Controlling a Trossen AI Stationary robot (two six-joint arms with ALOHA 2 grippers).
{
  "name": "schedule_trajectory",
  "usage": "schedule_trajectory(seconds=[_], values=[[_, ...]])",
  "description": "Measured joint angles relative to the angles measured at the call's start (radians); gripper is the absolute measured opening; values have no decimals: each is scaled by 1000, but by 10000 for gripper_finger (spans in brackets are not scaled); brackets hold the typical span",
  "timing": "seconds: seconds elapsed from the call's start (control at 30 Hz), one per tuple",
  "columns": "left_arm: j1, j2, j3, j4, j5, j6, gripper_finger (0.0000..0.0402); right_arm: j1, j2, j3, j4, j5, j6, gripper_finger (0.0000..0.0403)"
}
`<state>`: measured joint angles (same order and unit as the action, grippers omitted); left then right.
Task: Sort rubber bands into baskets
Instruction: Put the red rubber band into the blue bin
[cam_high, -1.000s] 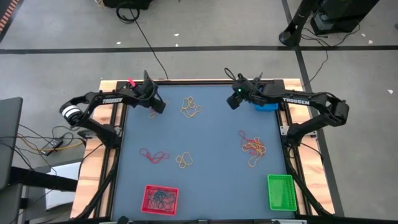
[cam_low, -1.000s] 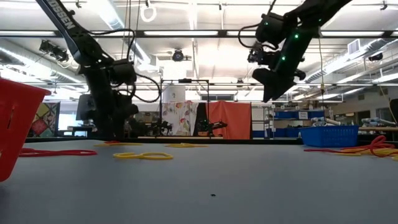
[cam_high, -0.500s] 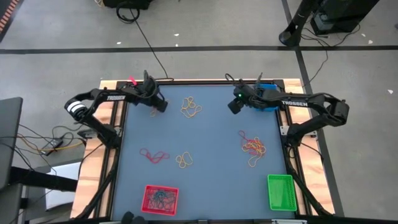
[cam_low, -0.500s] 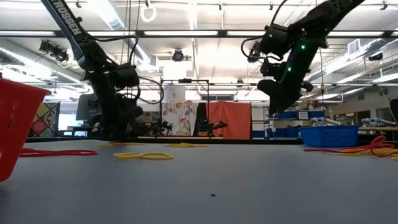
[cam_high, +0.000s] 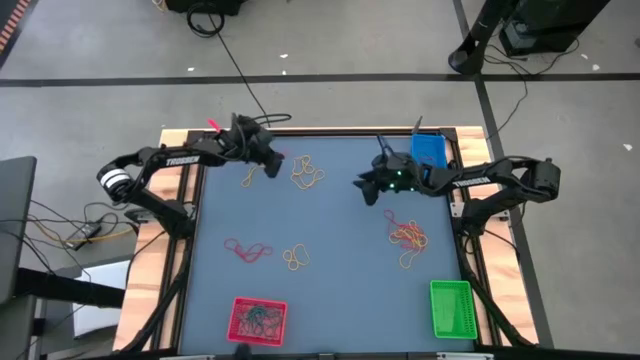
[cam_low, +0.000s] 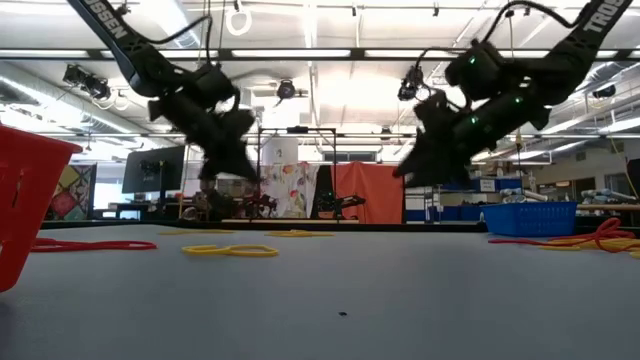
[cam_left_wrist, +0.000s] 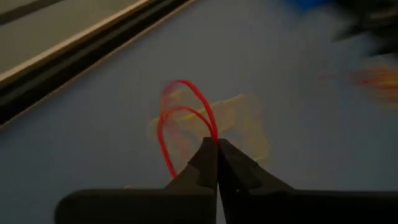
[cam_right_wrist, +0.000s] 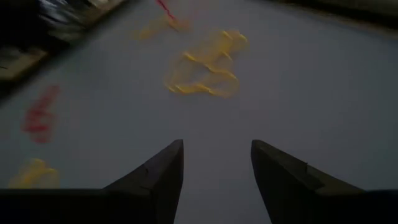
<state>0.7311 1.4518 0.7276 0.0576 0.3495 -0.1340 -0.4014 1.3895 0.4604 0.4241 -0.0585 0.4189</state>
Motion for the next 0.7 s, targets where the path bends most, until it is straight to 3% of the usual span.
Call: schedule_trajectory(seconds=[0.13, 0.47, 0.7], values=[[-83, -1, 0, 167, 118, -5, 5, 32, 0, -1, 112, -12, -38, 197], [-265, -1, 0, 422, 156, -4, 5, 76, 0, 98, 153, -20, -190, 200], [-323, -1, 0, 501, 238, 4, 5, 64, 0, 187, 153, -175, -278, 211]])
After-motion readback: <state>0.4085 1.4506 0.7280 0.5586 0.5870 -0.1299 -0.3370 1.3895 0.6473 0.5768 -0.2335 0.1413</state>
